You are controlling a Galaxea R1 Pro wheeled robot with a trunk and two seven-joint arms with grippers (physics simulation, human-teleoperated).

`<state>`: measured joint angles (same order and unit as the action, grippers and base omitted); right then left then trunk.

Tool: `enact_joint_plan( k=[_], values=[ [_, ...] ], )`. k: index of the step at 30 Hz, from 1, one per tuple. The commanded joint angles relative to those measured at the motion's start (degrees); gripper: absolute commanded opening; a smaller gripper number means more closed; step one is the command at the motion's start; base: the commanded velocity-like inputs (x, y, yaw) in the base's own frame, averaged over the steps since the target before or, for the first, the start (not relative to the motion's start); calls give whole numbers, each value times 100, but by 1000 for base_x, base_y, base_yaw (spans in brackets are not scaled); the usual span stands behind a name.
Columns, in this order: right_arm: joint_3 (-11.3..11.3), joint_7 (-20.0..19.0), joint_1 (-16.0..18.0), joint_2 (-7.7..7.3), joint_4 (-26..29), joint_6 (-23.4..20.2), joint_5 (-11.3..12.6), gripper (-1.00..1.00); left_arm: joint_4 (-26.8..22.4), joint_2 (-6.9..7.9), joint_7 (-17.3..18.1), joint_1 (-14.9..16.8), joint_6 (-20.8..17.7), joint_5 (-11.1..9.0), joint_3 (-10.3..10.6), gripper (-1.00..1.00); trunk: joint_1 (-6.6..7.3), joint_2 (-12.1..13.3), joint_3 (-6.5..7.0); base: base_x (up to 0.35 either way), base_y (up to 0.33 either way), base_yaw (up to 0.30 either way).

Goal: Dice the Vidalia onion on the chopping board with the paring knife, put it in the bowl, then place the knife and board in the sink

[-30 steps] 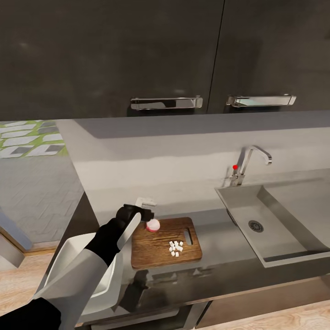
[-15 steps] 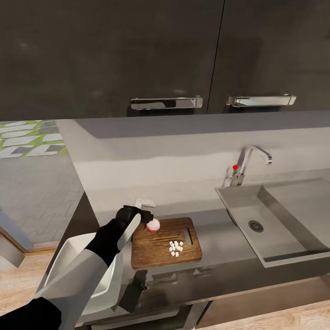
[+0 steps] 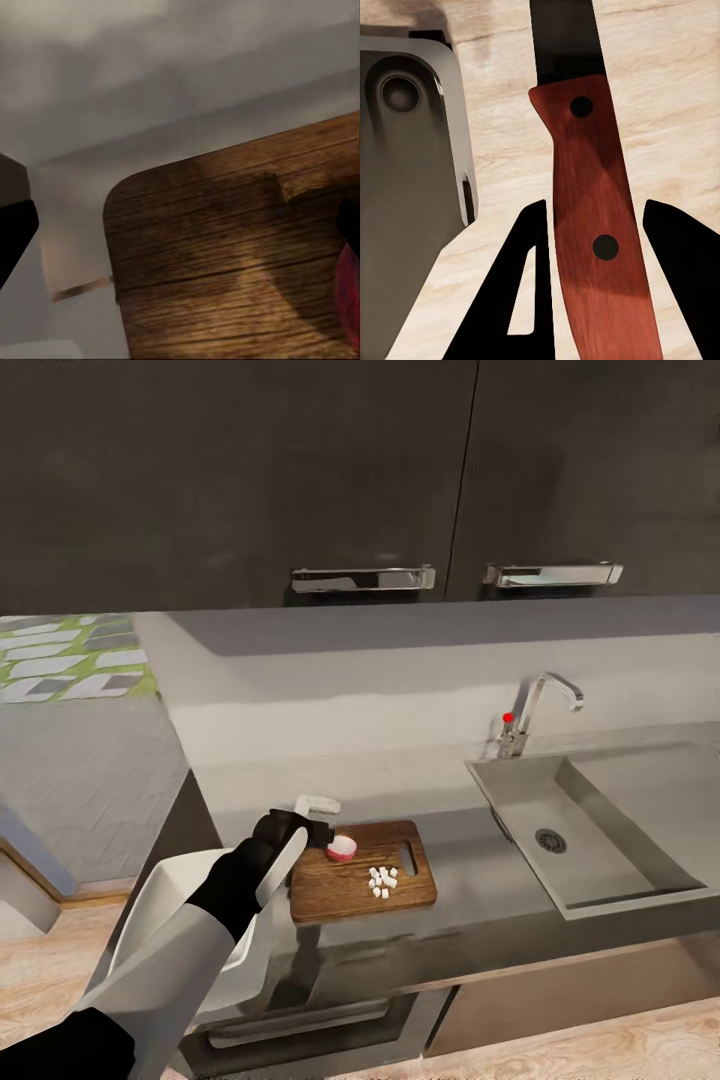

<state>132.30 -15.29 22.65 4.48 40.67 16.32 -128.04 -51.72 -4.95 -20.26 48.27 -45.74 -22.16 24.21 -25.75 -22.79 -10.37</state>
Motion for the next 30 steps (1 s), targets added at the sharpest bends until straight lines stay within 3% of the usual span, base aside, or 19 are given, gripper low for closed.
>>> enact_joint_plan(
  k=[1,25,27,30],
  values=[
    [27,-18,12,0,20,42,-28,-100,2,2,-54,7,-14,-60,13,100,-3,-13,-13,-35,0,0],
    [28,-18,12,9,15,46,-28,-100,-1,1,-57,7,317,-61,6,100,-3,-13,-13,-21,0,0],
    [28,-18,12,9,14,46,-28,-100,-177,9,-65,7,319,-55,-20,100,-3,-13,-13,-2,0,0],
    [27,-18,12,9,12,46,-28,-100,-886,18,-98,7,303,-47,-222,100,-3,-13,-13,0,0,0]
  ],
)
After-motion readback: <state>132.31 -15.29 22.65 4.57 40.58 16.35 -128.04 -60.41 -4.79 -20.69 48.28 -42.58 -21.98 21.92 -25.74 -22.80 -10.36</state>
